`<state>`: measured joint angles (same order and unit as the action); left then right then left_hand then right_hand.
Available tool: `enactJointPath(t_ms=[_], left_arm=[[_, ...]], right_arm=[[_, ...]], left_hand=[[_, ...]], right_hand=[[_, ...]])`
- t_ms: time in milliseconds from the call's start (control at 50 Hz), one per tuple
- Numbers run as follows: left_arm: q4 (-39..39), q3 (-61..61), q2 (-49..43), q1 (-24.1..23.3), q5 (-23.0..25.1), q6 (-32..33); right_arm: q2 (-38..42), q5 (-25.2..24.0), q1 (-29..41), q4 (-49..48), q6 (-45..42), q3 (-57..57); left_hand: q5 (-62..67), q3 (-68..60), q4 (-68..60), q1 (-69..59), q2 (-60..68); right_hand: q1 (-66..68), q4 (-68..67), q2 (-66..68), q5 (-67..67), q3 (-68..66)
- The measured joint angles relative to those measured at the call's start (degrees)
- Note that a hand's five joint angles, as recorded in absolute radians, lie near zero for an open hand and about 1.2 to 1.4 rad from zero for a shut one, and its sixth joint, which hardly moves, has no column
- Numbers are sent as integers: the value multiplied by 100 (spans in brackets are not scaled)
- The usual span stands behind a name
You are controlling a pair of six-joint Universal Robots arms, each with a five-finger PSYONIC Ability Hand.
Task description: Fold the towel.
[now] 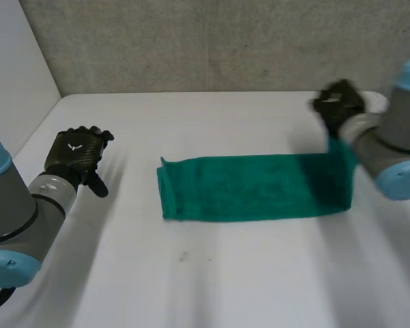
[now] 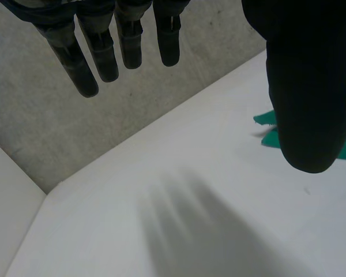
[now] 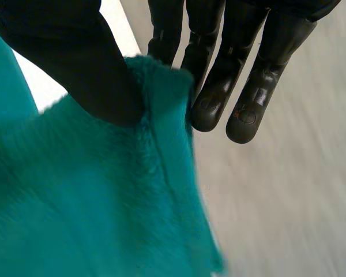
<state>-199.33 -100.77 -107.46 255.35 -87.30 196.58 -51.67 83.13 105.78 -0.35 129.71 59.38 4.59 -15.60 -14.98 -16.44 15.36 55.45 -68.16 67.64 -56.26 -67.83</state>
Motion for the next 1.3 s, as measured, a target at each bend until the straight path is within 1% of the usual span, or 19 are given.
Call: enactJointPath(t_ms=[60,160,180,320,340,360,380,400,420,440,480,600,640,780,880,1020,1040,1120,1300], left_arm=[[-3,2,78,-6,-7,-2],[-12,12,122,-25,-8,-2],[-32,29,142,-53,-8,-4],[-83,119,147,-214,-8,-2],[-102,155,136,-266,-9,-2],[-102,155,136,-266,-9,-2],[-146,231,104,-372,-11,-2],[-162,260,91,-411,-12,-3],[-186,304,72,-464,-13,-5],[-215,354,47,-527,-16,-8],[-275,483,-23,-689,-19,-14],[-392,976,-298,-1267,-33,-35],[-402,1239,-474,-1542,-35,-47],[-386,1999,-1169,-2144,-51,-68],[-356,2477,-1734,-2283,-163,-48],[-333,2919,-2343,-2211,-655,86],[-329,2967,-2447,-2166,-778,158],[-285,2854,-2507,-2038,-923,421],[-145,2023,-2101,-1906,-970,824]], right_arm=[[37,-595,997,-231,9,-27],[203,-931,1693,-467,-7,-31],[473,-1102,2180,-667,-29,-45],[1137,-1198,2838,-933,-59,-107],[1200,-1178,2868,-948,-50,-107],[1200,-1178,2868,-948,-50,-107],[1230,-1117,2866,-968,-9,-103],[1224,-1087,2858,-973,13,-101],[1203,-1041,2843,-976,52,-98],[1169,-975,2825,-979,105,-94],[1035,-785,2753,-970,292,-68],[339,-104,2312,-855,1408,247],[-30,87,2007,-722,2159,596],[-638,192,1227,-310,3486,1583],[-710,159,859,-187,3686,2108],[-651,110,602,-307,3628,2495],[-631,76,559,-377,3610,2549],[-585,-33,514,-524,3588,2611],[-397,-162,450,-648,3585,2655]], left_hand=[[-1,0,0,0,0],[0,0,0,0,0],[0,0,0,0,0],[0,0,0,0,0],[0,0,0,0,0],[0,0,0,0,0],[0,0,0,0,0],[0,0,0,0,0],[0,0,0,0,0],[0,0,0,0,0],[0,0,0,0,0],[0,0,0,0,0],[0,0,0,0,0],[0,0,0,0,0],[56,-15,-29,0,16],[121,-15,-29,-19,53],[122,-15,-29,-19,55],[121,-15,-29,-18,57],[121,-15,-29,-6,57]], right_hand=[[0,-1,0,-17,0],[0,-15,0,-18,0],[0,-17,0,-25,0],[-123,189,-167,95,185],[-1166,1353,-1464,1185,1347],[-1166,1353,-1464,1185,1347],[-2242,2703,-2829,2485,2688],[-2242,2703,-2829,2485,2688],[-3695,4359,-4486,4127,4456],[-3695,4359,-4486,4127,4456],[-4377,5463,-5464,5194,5513],[-4381,5490,-5501,5225,5579],[-4381,5490,-5501,5225,5579],[-4381,5490,-5501,5225,5579],[-4381,5490,-5501,5225,5579],[-4282,5389,-5347,5130,5391],[-3955,4945,-4900,4767,4924],[-3329,4244,-4224,4141,4199],[-3046,3890,-3850,3821,3852]])
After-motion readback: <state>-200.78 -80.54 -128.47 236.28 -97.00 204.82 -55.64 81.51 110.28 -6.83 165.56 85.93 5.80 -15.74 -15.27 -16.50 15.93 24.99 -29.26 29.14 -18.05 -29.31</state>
